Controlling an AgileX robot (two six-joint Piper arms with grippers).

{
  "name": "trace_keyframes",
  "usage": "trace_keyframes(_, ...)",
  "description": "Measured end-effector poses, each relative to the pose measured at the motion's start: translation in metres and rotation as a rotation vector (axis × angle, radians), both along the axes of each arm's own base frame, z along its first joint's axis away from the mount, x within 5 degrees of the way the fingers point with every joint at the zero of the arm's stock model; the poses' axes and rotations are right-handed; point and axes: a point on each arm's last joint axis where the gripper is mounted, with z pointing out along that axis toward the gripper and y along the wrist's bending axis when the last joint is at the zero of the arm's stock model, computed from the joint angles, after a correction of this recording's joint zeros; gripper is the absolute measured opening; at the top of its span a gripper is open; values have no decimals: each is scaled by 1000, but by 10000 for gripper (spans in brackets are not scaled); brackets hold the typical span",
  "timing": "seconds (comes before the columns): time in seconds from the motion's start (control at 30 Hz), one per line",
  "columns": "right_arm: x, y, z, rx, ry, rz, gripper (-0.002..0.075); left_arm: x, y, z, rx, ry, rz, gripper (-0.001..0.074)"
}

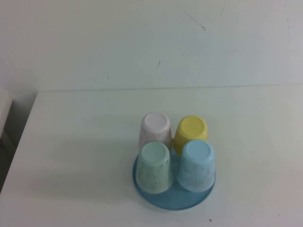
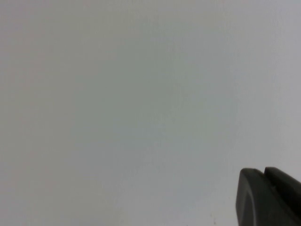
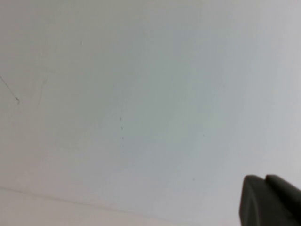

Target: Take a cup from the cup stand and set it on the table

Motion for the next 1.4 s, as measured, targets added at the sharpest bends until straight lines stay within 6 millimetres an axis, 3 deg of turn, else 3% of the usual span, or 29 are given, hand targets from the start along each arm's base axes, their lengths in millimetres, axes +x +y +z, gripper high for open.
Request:
trace_keyframes(0.13, -7, -1, 26, 48, 130, -11, -3, -6, -1, 24, -23, 133, -22, -3)
trace_keyframes(0.27, 0, 2, 51, 128, 320, 22, -3, 4, -3, 33, -30, 382, -41, -3)
trace_keyframes(0.4, 18, 11, 73, 102, 522, 133, -3, 23, -10, 44, -25, 592, -98, -3)
trace_keyframes(0.57, 50, 27, 86, 35, 759, 355, -3, 60, -28, 47, 51, 779, -290, -3)
trace_keyframes(0.7, 78, 36, 82, -31, 881, 537, -3, 93, -41, 43, 90, 836, -430, -3)
trace_keyframes(1.0, 125, 68, 61, -83, 894, 867, -3, 146, -67, 39, 189, 851, -605, -3)
trace_keyframes(1.2, 146, 108, 46, -188, 924, 972, -3, 151, -90, 30, 276, 851, -611, -3)
trace_keyframes(1.33, 157, 135, 45, -312, 934, 1031, 2, 150, -94, 28, 302, 870, -589, -3)
trace_keyframes(1.4, 165, 147, 47, -339, 954, 1046, 41, 149, -94, 26, 312, 880, -582, -3)
